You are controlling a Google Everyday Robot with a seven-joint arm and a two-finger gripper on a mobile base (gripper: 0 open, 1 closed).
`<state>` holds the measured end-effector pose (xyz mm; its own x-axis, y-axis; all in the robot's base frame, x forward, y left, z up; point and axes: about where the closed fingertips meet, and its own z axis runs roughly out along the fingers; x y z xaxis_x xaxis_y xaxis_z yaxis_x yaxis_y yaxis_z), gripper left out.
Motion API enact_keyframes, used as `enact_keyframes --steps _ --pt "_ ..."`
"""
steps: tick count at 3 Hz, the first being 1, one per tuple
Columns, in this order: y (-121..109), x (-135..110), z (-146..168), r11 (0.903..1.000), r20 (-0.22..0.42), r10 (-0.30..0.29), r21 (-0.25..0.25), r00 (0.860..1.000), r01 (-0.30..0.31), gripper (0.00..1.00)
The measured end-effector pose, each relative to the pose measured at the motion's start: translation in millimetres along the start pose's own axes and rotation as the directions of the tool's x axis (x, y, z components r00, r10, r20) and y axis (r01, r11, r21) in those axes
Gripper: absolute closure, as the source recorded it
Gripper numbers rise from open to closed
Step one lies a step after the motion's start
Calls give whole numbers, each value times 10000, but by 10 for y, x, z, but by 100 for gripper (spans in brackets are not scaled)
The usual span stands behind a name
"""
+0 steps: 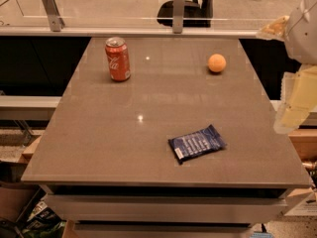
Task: Move rxbar blueberry near coke can
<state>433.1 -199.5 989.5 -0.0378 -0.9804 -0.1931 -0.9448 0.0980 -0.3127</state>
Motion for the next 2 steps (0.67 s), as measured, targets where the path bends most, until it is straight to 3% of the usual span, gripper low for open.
enact_keyframes --steps 1,2 --pt "73 -84 137 9946 396 -956 -363 9946 970 0" --pt "158 -182 290 9830 843 -1665 -642 9824 1721 0"
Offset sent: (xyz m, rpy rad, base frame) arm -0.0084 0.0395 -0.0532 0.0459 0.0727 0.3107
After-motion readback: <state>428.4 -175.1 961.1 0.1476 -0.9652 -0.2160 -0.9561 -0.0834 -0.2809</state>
